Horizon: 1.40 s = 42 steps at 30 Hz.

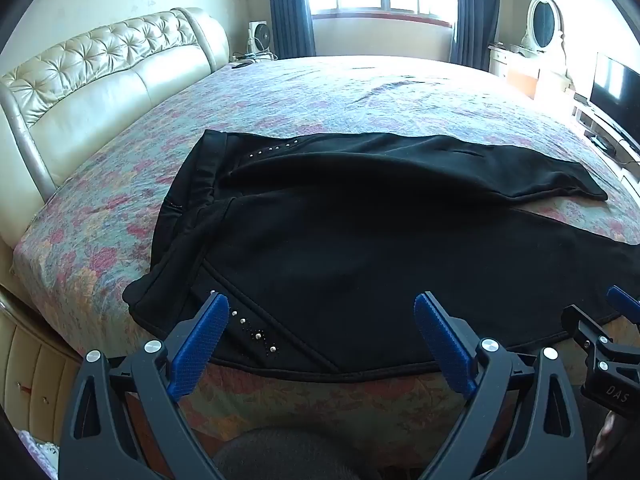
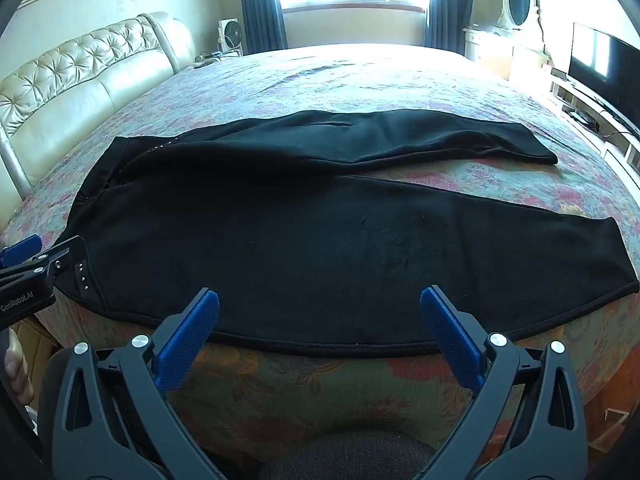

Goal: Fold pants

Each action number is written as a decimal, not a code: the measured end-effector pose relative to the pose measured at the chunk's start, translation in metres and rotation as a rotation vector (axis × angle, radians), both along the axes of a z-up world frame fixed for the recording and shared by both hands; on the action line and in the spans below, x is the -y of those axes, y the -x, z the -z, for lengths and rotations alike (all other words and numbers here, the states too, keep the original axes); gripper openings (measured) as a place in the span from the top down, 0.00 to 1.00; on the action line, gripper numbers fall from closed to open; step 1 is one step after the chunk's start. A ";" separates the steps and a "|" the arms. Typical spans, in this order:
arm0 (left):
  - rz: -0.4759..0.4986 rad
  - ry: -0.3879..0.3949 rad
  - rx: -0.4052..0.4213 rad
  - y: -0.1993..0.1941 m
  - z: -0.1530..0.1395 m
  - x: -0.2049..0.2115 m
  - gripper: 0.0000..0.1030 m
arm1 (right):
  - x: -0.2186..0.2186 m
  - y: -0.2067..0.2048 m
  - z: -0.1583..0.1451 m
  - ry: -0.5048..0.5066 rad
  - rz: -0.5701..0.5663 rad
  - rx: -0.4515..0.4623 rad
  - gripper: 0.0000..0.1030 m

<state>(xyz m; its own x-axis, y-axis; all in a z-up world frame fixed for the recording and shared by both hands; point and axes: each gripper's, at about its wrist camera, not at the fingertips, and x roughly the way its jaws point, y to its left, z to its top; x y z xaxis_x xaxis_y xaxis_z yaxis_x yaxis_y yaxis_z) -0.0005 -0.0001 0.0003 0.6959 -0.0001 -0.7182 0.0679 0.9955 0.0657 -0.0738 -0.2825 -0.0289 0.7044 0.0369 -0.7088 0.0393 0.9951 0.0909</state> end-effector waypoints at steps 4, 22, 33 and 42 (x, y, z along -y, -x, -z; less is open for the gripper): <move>-0.001 0.006 -0.014 -0.001 0.000 -0.001 0.10 | 0.000 0.000 0.000 0.000 -0.001 -0.001 0.02; 0.000 -0.006 -0.021 -0.001 0.005 0.000 0.10 | 0.001 -0.001 0.003 -0.004 0.000 -0.007 0.02; 0.002 -0.006 -0.024 -0.001 0.005 0.000 0.10 | 0.001 -0.001 0.003 -0.005 -0.001 -0.008 0.02; 0.001 -0.005 -0.025 -0.002 0.005 0.000 0.10 | 0.001 -0.001 0.002 -0.006 0.001 -0.009 0.02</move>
